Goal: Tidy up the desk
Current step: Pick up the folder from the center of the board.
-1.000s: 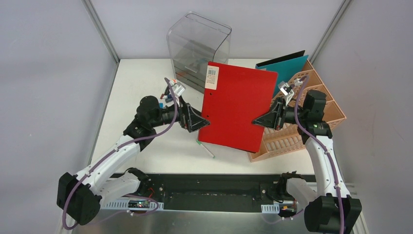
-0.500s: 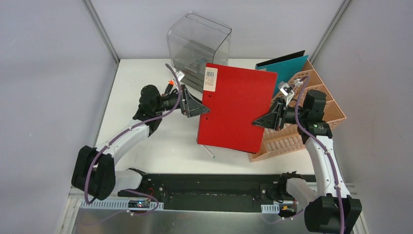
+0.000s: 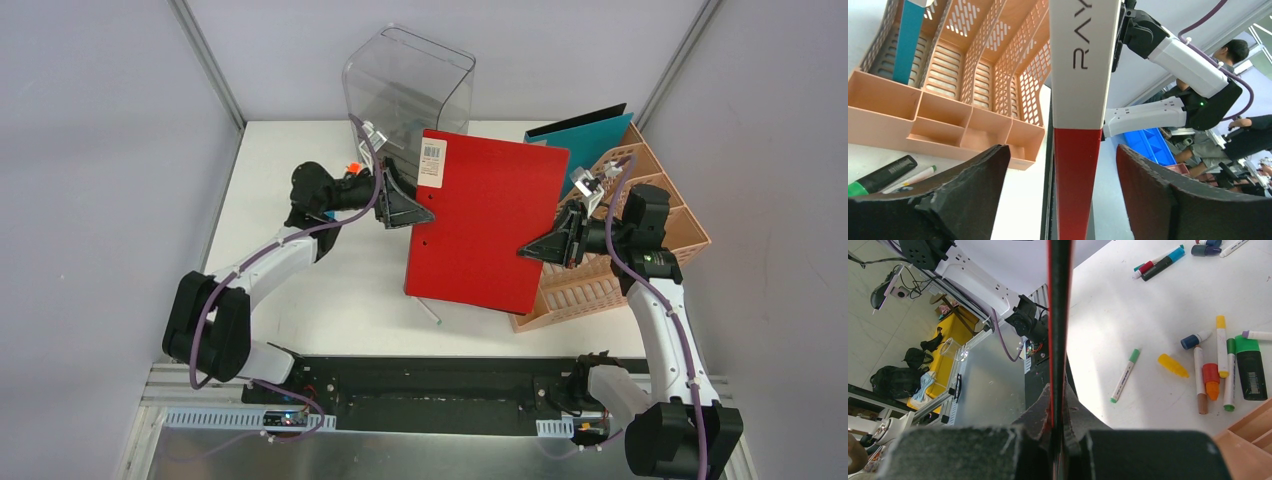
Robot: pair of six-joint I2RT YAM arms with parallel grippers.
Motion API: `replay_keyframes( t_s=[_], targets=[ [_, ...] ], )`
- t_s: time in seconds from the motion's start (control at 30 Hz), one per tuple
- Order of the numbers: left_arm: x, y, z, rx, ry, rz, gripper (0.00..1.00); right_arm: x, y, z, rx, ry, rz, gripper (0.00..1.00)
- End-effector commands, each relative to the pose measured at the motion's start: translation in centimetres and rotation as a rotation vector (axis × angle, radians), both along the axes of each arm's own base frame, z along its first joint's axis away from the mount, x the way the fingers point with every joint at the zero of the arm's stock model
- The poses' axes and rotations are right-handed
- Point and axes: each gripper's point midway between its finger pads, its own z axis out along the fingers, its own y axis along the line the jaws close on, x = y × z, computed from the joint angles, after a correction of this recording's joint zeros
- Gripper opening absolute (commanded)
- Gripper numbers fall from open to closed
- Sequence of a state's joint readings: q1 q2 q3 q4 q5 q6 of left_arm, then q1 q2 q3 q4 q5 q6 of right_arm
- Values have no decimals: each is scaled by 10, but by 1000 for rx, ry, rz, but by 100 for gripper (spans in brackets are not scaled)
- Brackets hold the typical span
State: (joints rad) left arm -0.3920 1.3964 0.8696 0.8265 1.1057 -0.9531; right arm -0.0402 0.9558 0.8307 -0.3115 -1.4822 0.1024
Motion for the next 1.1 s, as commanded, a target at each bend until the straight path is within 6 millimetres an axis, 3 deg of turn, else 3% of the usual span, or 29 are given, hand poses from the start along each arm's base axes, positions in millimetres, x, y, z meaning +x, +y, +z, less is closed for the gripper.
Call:
replay_keyframes(
  t_s=[0.0,0.2,0.3,0.4,0.43,0.5,0.7,0.77,0.9,0.97,1.07],
  targets=[
    [-4,-1,21,-25,-111,-53,76,-9,0,25,17,-143,60,0],
    [-3,-8,20,-13,-112,-95,59,-9,0,25,16,-141,58,0],
    [-9,-14,20,-1,-131,-130,54,-9,0,25,16,-145,58,0],
    [-16,-18,19,13,-154,-162,42,-9,0,25,15,-144,57,0],
    [-18,-19,19,15,-165,-172,37,-9,0,25,16,-143,57,0],
    [-23,-19,21,13,-188,-190,0,-9,0,25,15,-143,57,0],
    [-25,-16,26,-3,-237,-159,0,-7,0,24,10,-143,43,2],
    [-24,-16,27,-6,-232,-142,0,-4,0,22,2,-140,23,17],
    [-19,-10,29,-38,-232,-85,0,0,-1,18,-13,-131,-9,66],
    [-18,-6,28,-52,-236,-52,0,1,-1,18,-19,-134,-18,81],
    [-16,1,25,-61,-240,4,0,3,-2,16,-35,-132,-43,96]
  ],
)
